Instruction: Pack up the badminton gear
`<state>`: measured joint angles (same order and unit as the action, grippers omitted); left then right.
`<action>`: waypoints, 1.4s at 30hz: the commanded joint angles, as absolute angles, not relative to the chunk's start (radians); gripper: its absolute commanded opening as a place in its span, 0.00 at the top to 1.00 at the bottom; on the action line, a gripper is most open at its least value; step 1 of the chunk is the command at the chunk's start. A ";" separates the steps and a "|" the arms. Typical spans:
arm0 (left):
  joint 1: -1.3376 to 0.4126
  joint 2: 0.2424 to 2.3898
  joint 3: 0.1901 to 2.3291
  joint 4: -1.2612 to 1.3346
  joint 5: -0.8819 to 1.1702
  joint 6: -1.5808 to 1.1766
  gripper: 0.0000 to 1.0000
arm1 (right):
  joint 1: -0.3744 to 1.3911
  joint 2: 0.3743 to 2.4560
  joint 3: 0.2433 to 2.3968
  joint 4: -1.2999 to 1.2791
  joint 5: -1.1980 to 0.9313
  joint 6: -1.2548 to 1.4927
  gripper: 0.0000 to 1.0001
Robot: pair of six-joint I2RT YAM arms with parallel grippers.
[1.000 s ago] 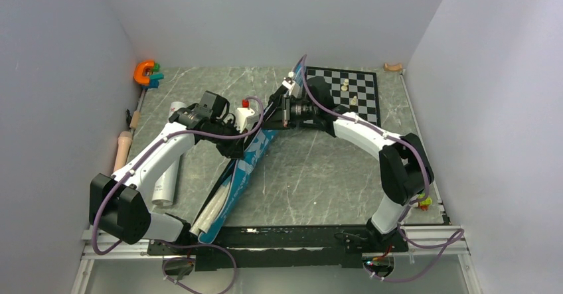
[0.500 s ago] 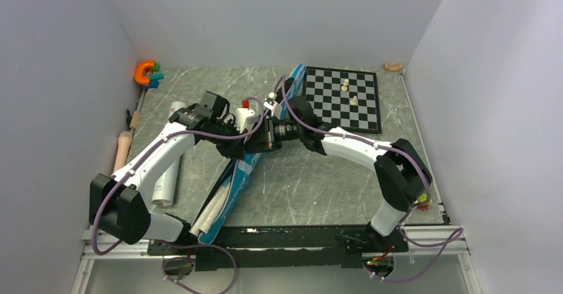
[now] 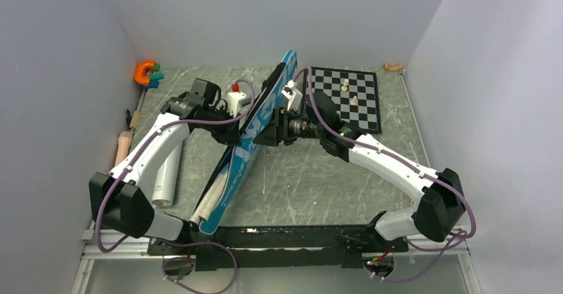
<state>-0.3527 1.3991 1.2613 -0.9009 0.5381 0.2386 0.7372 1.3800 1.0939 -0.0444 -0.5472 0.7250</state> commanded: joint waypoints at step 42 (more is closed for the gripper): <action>-0.313 1.482 1.415 -0.722 0.509 -0.038 1.00 | 1.169 1.834 1.592 -0.452 0.507 0.474 0.48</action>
